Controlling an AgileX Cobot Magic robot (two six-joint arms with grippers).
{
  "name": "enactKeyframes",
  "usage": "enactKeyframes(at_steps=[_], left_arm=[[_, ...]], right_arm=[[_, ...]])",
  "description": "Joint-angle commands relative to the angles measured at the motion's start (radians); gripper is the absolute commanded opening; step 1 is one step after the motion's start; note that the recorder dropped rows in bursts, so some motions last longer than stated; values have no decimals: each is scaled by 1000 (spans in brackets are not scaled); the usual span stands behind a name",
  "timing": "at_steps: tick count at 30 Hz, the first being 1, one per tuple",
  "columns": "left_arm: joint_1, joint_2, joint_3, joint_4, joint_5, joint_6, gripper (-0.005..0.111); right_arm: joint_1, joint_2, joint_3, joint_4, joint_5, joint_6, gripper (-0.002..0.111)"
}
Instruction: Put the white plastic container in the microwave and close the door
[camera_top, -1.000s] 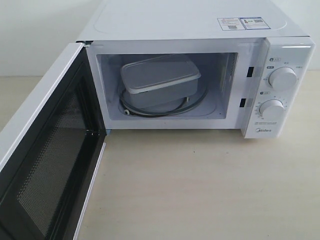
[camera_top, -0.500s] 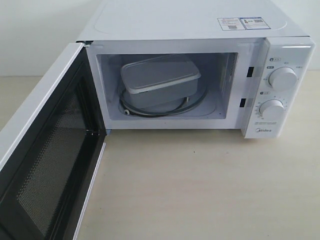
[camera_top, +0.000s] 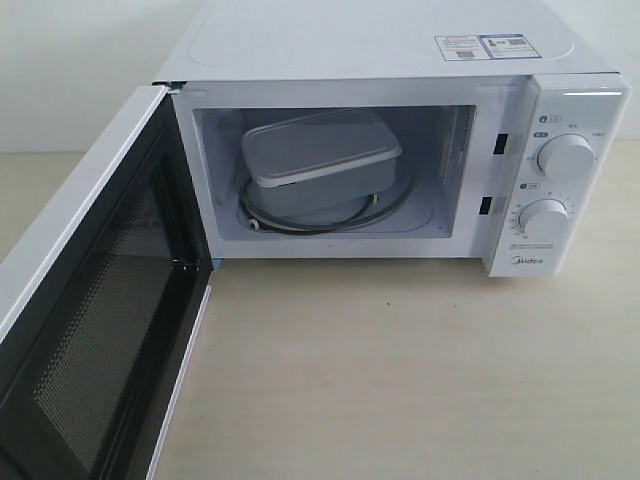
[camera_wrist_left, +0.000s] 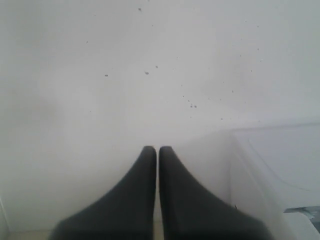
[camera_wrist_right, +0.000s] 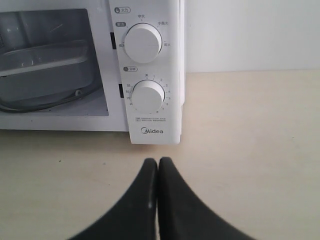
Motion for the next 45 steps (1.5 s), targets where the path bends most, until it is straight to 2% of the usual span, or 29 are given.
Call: enactKeyframes(at_steps=[1, 5, 7, 8, 10, 13, 15, 16, 19, 21, 23, 28, 31, 34, 35, 38, 39, 42, 45], left_arm=[[-1, 30, -4, -13, 160, 7, 4], [-1, 62, -4, -36, 475, -12, 4], [-1, 80, -4, -163, 590, -27, 4], [-1, 96, -4, -339, 649, 31, 4], [-1, 127, -4, -527, 732, 223, 4], [-1, 194, -4, -582, 824, 260, 4], [-1, 256, -4, -678, 876, 289, 4], [-1, 297, -4, -793, 902, 389, 4], [-1, 413, -4, -1207, 1009, 843, 4], [-1, 467, -21, -1303, 1078, 928, 4], [-1, 503, -50, -1316, 1136, 930, 4], [-1, 506, -92, -1260, 1153, 972, 4], [-1, 490, -97, -1249, 1102, 991, 4], [-1, 484, -97, -1235, 969, 995, 4], [-1, 492, -97, -1235, 962, 1005, 4], [-1, 533, -97, -1235, 1080, 1093, 4], [-1, 536, -97, -1235, 1083, 1098, 4], [-1, 530, -97, -1235, 1030, 1122, 4], [-1, 511, -97, -1242, 936, 1144, 4]], right_arm=[[-2, -6, -1, -11, 0, 3, 0], [-2, -6, -1, -11, 0, 3, 0], [-2, -6, -1, -11, 0, 3, 0], [-2, -6, -1, -11, 0, 3, 0], [-2, -6, -1, -11, 0, 3, 0], [-2, -6, -1, -11, 0, 3, 0], [-2, -6, -1, -11, 0, 3, 0], [-2, -6, -1, -11, 0, 3, 0], [-2, -6, -1, -11, 0, 3, 0], [-2, -6, -1, -11, 0, 3, 0], [-2, -6, -1, -11, 0, 3, 0], [-2, -6, -1, -11, 0, 3, 0], [-2, -6, -1, -11, 0, 3, 0], [-2, -6, -1, -11, 0, 3, 0], [-2, -6, -1, -11, 0, 3, 0], [-2, -6, -1, -11, 0, 3, 0], [-2, -6, -1, -11, -2, 3, 0], [-2, -6, -1, -11, -100, 3, 0], [-2, -6, -1, -11, -121, 3, 0]])
